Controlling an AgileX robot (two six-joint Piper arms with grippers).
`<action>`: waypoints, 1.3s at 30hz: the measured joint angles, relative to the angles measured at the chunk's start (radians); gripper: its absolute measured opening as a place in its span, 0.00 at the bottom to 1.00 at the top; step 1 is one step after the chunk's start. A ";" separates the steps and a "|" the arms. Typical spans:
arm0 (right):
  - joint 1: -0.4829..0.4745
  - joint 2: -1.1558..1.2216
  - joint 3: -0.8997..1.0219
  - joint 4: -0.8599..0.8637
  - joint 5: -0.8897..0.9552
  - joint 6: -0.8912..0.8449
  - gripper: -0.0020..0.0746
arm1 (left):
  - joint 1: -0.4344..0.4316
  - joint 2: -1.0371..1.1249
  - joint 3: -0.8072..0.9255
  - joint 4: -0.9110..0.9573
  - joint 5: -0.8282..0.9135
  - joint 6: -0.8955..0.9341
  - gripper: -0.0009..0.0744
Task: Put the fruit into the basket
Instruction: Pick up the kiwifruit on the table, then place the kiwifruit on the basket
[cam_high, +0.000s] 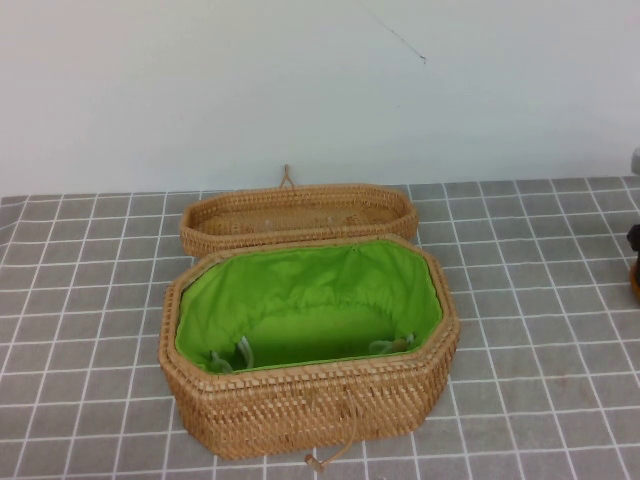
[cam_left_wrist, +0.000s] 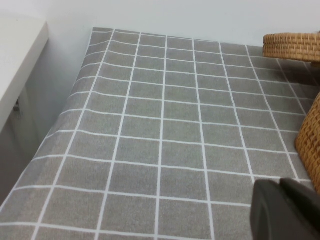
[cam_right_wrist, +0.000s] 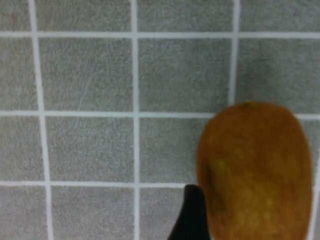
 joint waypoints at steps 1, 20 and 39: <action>0.000 0.006 0.000 0.005 0.000 -0.007 0.78 | 0.000 0.000 0.000 0.000 0.000 0.000 0.01; 0.011 -0.012 -0.243 0.260 0.139 0.017 0.28 | 0.000 0.000 0.000 0.000 0.000 0.000 0.01; 0.509 -0.164 -0.417 0.404 0.262 -0.049 0.31 | 0.000 0.000 0.000 0.000 0.000 0.000 0.01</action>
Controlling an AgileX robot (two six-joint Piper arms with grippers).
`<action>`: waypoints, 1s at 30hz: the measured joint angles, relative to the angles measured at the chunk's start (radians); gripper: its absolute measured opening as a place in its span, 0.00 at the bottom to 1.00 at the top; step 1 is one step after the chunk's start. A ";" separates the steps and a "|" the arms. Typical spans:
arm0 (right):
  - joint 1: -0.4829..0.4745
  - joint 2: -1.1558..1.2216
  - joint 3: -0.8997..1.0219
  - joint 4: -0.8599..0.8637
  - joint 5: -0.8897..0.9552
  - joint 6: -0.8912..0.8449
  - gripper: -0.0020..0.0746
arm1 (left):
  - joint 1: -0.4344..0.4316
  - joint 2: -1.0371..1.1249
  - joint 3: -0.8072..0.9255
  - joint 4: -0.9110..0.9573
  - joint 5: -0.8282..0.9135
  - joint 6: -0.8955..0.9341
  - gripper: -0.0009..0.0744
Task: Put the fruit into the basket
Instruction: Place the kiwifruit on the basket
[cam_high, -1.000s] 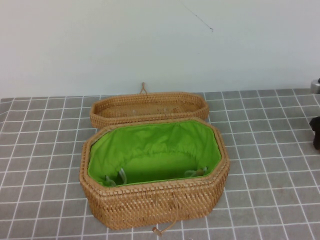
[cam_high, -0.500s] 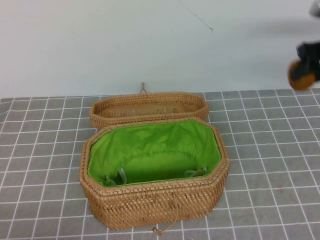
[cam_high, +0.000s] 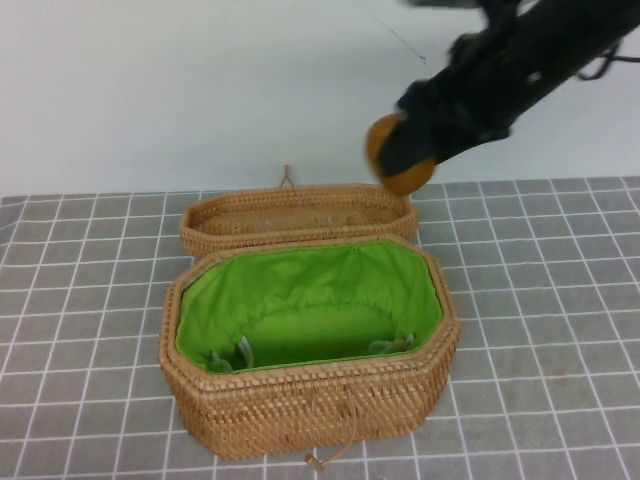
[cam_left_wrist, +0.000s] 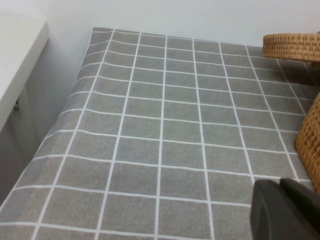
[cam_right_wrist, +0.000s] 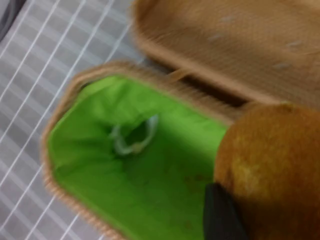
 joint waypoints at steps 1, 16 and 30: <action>0.029 0.004 0.000 -0.008 0.000 0.000 0.31 | 0.000 0.000 0.000 0.000 0.000 0.000 0.01; 0.211 0.140 0.000 -0.193 0.088 0.103 0.31 | 0.000 0.000 0.000 0.000 0.000 0.000 0.01; 0.211 0.180 0.000 -0.238 0.097 0.137 0.68 | 0.000 0.000 0.000 0.000 0.000 -0.002 0.01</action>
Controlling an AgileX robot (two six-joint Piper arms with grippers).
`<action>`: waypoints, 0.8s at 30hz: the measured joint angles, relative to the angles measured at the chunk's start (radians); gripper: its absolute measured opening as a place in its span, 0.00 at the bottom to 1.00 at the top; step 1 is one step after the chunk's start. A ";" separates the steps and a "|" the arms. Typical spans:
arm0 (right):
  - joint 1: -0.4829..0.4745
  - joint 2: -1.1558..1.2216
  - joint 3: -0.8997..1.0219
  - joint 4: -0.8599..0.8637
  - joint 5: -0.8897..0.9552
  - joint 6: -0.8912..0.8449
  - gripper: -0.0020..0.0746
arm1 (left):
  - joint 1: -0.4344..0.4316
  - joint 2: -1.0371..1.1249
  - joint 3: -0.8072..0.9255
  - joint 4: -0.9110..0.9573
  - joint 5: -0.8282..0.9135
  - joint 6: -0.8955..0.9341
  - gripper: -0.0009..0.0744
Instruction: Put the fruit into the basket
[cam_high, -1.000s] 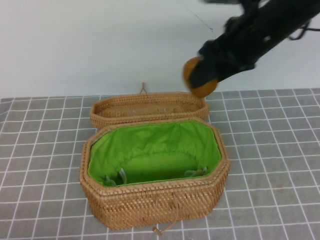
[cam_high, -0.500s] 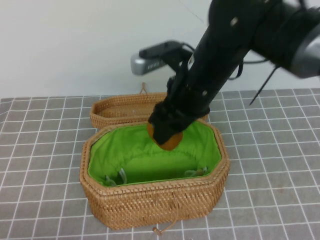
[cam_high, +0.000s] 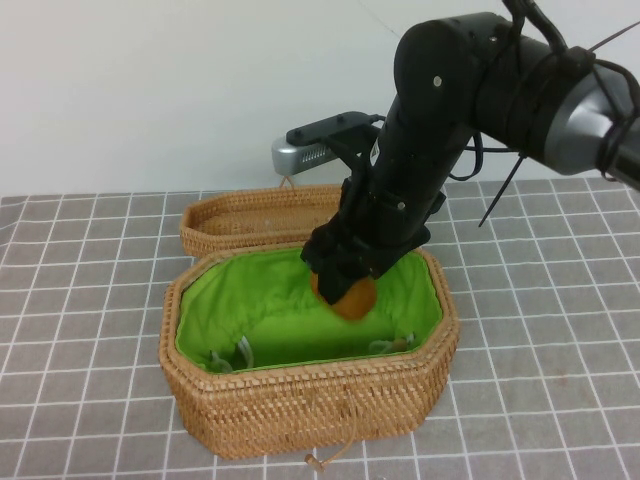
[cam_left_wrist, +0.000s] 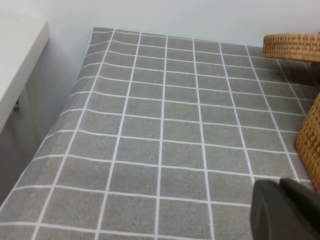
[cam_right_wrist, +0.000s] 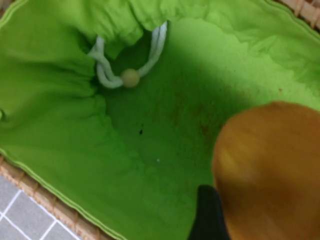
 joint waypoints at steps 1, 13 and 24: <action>0.000 0.000 0.000 0.000 0.002 0.000 0.68 | 0.000 0.000 0.000 0.000 0.000 0.000 0.01; 0.000 -0.025 -0.002 -0.041 0.019 -0.002 0.33 | 0.000 0.000 0.000 0.000 0.000 0.002 0.01; 0.000 -0.260 -0.001 -0.234 0.016 0.013 0.02 | 0.000 0.000 0.000 0.000 0.000 0.002 0.01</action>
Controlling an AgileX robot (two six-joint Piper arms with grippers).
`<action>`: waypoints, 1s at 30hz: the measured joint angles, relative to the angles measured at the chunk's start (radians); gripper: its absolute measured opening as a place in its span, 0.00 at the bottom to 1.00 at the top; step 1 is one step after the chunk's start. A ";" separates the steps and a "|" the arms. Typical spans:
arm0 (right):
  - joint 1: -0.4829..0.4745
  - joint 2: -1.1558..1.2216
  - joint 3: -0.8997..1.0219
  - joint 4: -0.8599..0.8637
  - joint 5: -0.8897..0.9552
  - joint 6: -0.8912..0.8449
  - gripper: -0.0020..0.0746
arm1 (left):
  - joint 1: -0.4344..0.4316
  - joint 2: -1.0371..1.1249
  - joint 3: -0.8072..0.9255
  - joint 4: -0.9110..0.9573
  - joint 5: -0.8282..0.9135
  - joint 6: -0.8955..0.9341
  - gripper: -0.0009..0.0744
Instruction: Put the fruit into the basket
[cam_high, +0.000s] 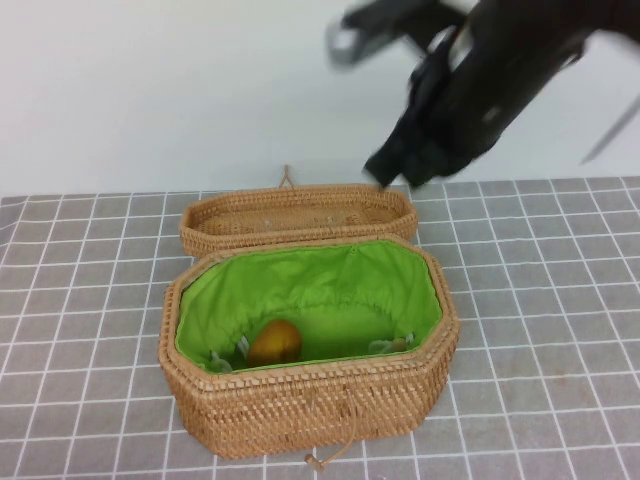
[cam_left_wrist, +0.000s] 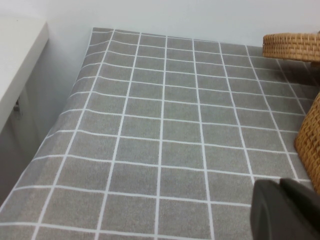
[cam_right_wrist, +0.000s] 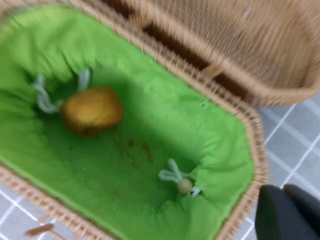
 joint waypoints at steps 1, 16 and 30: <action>0.000 -0.032 0.002 0.000 -0.002 0.000 0.02 | 0.000 0.000 0.000 0.000 0.000 0.000 0.01; 0.000 -0.491 0.406 -0.016 -0.162 0.112 0.02 | 0.000 0.000 0.000 0.000 0.000 0.002 0.01; 0.000 -0.667 0.902 -0.004 -0.334 0.194 0.02 | 0.000 0.000 0.000 0.000 0.000 -0.001 0.01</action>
